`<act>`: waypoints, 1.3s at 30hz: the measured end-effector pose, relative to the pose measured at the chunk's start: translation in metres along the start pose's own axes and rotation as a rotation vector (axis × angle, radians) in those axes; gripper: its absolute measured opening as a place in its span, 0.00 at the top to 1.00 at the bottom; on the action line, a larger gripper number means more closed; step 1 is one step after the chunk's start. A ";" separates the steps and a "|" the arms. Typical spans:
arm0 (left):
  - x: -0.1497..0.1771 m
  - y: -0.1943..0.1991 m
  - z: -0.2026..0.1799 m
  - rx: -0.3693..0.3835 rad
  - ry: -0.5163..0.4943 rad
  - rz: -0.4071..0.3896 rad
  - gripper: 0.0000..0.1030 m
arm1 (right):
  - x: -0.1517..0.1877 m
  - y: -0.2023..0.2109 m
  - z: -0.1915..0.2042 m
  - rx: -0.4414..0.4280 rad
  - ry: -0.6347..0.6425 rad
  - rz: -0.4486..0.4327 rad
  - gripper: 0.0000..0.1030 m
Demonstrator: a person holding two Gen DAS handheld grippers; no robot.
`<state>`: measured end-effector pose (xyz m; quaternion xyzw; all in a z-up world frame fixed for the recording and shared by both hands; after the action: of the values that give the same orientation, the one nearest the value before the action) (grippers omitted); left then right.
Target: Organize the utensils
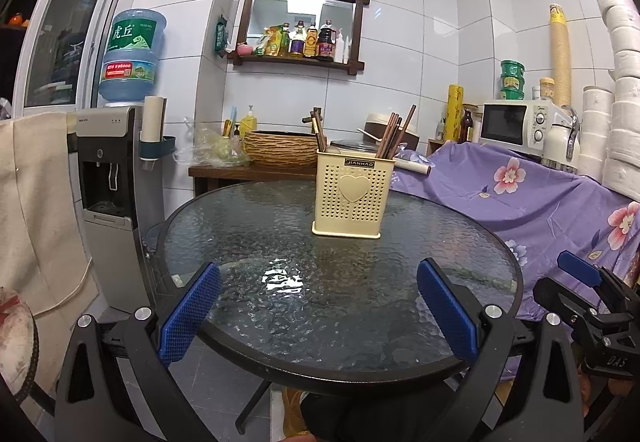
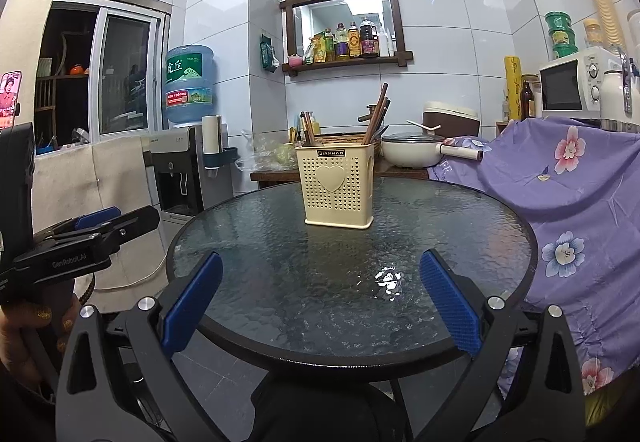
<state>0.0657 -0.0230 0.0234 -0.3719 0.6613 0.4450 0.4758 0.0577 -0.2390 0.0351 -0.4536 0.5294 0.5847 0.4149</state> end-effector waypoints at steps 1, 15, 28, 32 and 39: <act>0.000 0.000 0.000 -0.005 -0.003 0.000 0.06 | 0.000 0.000 0.000 -0.001 -0.001 0.001 0.06; 0.001 -0.003 -0.003 -0.022 -0.004 0.019 0.06 | 0.000 -0.001 0.001 -0.006 0.004 0.004 0.06; 0.004 -0.008 -0.005 -0.011 0.011 0.040 0.06 | 0.003 -0.002 0.001 -0.003 -0.001 0.012 0.06; 0.005 -0.011 -0.004 -0.006 0.024 0.059 0.06 | 0.003 -0.002 0.001 -0.005 -0.002 0.019 0.06; 0.006 -0.010 -0.006 0.003 0.031 0.058 0.06 | 0.005 -0.005 0.001 -0.007 -0.012 0.034 0.06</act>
<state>0.0712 -0.0328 0.0159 -0.3589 0.6798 0.4516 0.4529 0.0608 -0.2372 0.0292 -0.4423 0.5324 0.5964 0.4064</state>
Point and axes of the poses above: each gripper's, at about its wrist camera, not at the fingertips, and y roughly against the way its jaws point, z to its left, x to its underside, the point moved 3 cm from there along -y, roughly the way its jaws point, and after that the axes turned 9 degrees about x, right-handed, at the moved point
